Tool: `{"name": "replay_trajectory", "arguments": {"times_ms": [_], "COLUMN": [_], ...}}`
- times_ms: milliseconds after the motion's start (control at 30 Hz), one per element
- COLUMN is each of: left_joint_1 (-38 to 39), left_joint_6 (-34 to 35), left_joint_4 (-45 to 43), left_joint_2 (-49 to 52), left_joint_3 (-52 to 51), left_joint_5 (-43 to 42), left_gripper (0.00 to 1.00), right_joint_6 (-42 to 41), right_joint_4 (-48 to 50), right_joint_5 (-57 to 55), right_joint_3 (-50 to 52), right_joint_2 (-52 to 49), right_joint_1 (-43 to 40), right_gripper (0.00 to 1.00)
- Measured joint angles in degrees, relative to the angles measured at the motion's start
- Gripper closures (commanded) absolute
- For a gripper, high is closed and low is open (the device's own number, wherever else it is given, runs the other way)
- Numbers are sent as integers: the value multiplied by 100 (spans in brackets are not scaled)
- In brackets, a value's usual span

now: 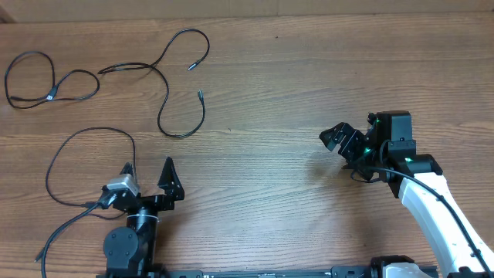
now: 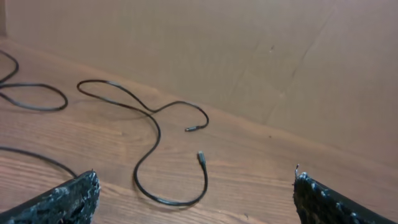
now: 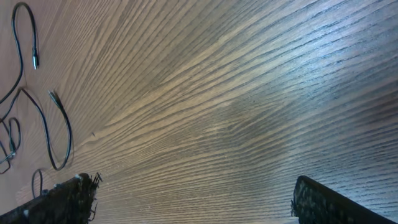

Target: Untangle cables

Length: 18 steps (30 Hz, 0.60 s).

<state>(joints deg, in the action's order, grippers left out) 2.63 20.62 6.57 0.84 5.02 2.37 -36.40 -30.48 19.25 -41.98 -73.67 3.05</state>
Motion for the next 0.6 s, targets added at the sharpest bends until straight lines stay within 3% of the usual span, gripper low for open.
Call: {"name": "replay_trajectory", "arguments": {"times_ms": [133,300,600], "left_joint_1": [0,2,2], "left_joint_6": [-273,-1156,-1637], "left_joint_4": [-90,-195,-201], "left_joint_2": [0,0,0], "left_joint_3": [-229,-387,-402], "left_joint_5": [-59,-573,-778], "left_gripper": [0,0,1], "right_joint_6": [2,0,-2], "right_joint_4": [2,0,0], "right_joint_5": [0,0,0], "right_joint_3": [0,0,2], "right_joint_2": [0,0,0], "right_joint_1": [0,0,0], "right_gripper": [0,0,0]}}
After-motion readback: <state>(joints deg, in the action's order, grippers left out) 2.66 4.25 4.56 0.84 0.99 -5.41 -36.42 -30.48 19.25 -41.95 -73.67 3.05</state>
